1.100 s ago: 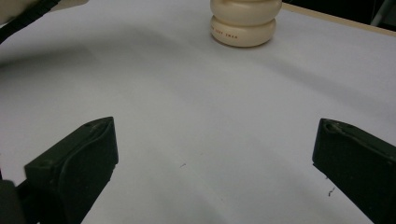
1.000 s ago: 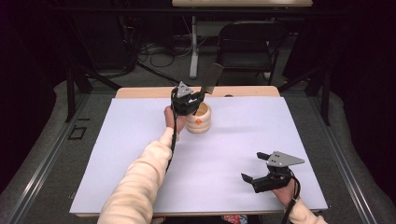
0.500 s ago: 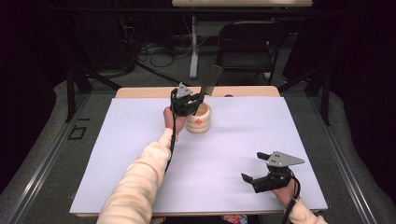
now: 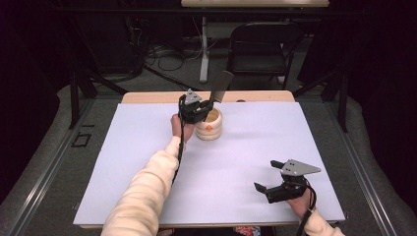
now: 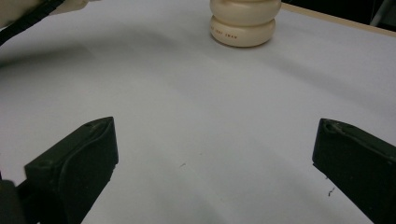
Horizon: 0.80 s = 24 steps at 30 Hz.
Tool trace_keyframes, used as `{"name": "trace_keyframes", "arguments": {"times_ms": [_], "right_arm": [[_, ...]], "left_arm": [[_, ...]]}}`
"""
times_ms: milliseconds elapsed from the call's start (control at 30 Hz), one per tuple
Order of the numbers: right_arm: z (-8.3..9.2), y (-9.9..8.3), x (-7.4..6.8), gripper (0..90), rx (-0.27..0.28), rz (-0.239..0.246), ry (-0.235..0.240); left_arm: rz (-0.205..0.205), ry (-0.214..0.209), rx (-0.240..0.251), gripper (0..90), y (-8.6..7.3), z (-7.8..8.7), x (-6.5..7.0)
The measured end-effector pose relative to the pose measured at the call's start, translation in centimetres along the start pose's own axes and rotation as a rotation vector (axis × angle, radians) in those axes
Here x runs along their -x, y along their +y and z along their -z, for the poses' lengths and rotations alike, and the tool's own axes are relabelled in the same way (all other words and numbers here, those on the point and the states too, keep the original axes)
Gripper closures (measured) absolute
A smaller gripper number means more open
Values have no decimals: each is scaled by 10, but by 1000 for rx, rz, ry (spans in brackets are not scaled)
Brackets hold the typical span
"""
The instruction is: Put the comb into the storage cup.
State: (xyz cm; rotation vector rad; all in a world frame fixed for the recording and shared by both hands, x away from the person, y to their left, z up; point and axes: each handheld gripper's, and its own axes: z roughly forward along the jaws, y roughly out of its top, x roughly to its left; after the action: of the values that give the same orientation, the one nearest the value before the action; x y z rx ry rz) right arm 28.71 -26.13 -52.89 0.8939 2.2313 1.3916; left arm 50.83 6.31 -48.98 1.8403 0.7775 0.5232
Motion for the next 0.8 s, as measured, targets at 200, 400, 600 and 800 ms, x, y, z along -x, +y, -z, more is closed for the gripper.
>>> {"name": "trace_keyframes", "arguments": {"times_ms": [200, 400, 600, 800], "right_arm": [[0, 0, 0, 0, 0, -1, -1], [0, 0, 0, 0, 1, -2, 0], [0, 0, 0, 0, 2, -2, 1], [1, 0, 0, 0, 3, 2, 0]], "left_arm": [[0, -6, -5, 726, -2, -1, 1], [9, -10, -6, 726, -4, -3, 2], [7, -11, -17, 726, -7, -6, 4], [-7, -12, -35, 726, -6, -6, 5]]}}
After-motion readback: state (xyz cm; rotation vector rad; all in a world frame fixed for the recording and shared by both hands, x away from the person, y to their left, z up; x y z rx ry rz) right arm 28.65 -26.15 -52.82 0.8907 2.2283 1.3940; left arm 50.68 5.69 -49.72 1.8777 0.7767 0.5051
